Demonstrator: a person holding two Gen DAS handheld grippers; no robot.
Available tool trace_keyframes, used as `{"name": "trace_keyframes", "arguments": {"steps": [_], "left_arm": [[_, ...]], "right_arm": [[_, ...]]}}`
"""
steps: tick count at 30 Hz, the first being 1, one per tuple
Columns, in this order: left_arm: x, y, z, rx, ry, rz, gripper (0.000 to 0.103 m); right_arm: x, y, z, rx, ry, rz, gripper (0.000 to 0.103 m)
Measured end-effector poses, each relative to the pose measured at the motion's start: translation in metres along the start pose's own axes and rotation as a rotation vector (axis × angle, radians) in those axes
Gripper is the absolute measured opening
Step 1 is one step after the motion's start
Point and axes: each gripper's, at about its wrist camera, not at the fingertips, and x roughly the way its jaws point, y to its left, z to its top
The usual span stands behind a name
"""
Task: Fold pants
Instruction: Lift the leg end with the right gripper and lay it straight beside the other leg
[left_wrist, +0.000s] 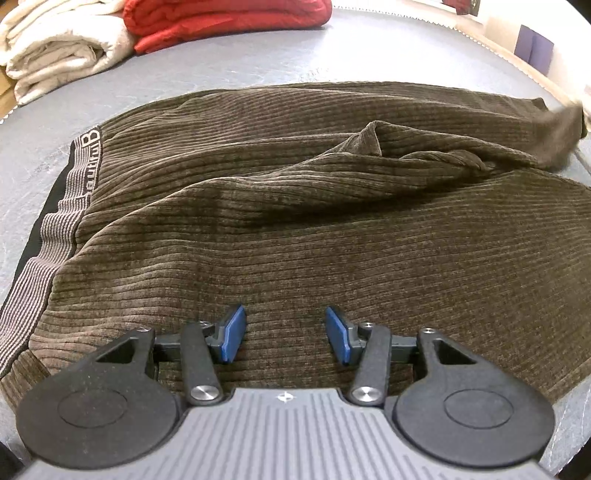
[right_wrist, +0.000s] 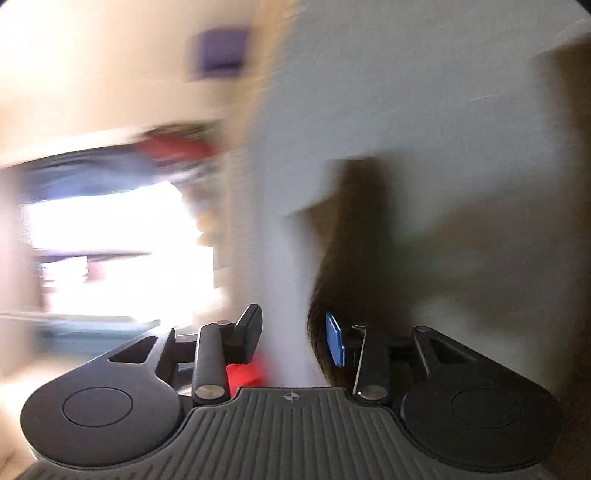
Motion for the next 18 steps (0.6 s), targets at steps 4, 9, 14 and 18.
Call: {"name": "trace_keyframes", "arguments": {"steps": [4, 9, 14, 18], "left_arm": [[0.0, 0.0, 0.0, 0.0, -0.005, -0.003, 0.055], [-0.001, 0.0, -0.002, -0.004, -0.018, -0.001, 0.055], [-0.002, -0.001, -0.002, -0.005, -0.025, 0.001, 0.055], [-0.002, 0.0, -0.002, -0.004, -0.025, 0.001, 0.055]], "right_arm": [[-0.024, 0.032, -0.002, -0.168, -0.184, -0.005, 0.043], [-0.014, 0.002, -0.006, -0.157, -0.123, -0.413, 0.043], [-0.007, -0.009, -0.02, -0.177, -0.117, -0.45, 0.039], [-0.012, -0.016, -0.032, -0.054, -0.217, -0.393, 0.035]]}}
